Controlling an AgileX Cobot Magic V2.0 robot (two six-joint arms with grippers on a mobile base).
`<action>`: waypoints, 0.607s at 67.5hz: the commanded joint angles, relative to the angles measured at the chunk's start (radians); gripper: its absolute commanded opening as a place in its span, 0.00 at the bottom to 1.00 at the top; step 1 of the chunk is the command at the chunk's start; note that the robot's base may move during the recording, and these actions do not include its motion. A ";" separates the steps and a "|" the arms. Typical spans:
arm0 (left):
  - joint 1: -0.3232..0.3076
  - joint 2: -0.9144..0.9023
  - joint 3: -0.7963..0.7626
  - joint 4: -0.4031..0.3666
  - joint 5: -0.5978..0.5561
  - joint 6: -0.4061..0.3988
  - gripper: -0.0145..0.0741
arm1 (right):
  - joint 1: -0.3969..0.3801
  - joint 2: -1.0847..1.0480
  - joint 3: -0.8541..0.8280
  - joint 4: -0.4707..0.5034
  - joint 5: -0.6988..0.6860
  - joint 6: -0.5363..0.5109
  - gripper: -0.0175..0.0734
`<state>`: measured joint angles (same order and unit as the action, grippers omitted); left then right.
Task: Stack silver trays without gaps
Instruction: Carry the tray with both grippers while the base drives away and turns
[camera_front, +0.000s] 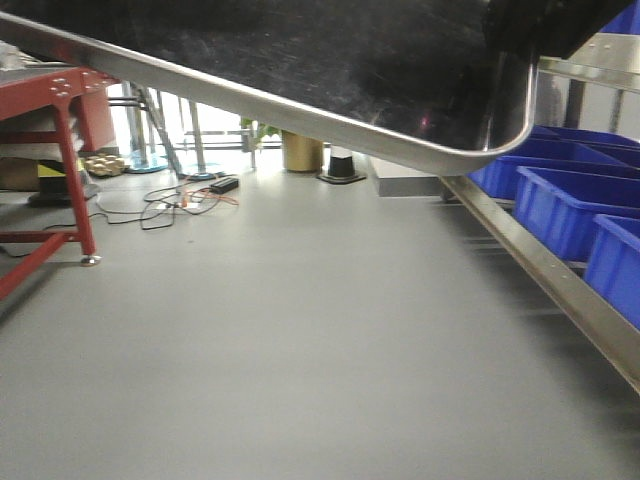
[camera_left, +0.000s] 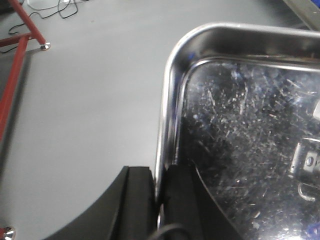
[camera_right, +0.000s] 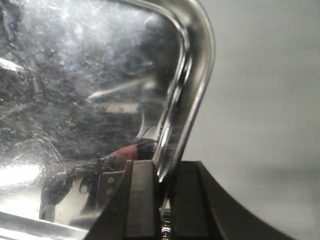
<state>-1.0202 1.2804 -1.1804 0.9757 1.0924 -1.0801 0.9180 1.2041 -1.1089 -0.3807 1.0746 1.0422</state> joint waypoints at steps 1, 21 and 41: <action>0.000 -0.008 0.000 0.086 0.035 0.001 0.15 | 0.002 -0.007 -0.005 -0.014 0.039 -0.028 0.17; 0.000 -0.008 0.000 0.086 0.033 0.001 0.15 | 0.002 -0.007 -0.005 -0.014 0.039 -0.028 0.17; 0.000 -0.008 0.000 0.086 0.033 0.001 0.15 | 0.002 -0.007 -0.005 -0.014 0.039 -0.028 0.17</action>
<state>-1.0202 1.2804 -1.1804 0.9757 1.0924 -1.0801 0.9180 1.2041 -1.1089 -0.3807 1.0746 1.0422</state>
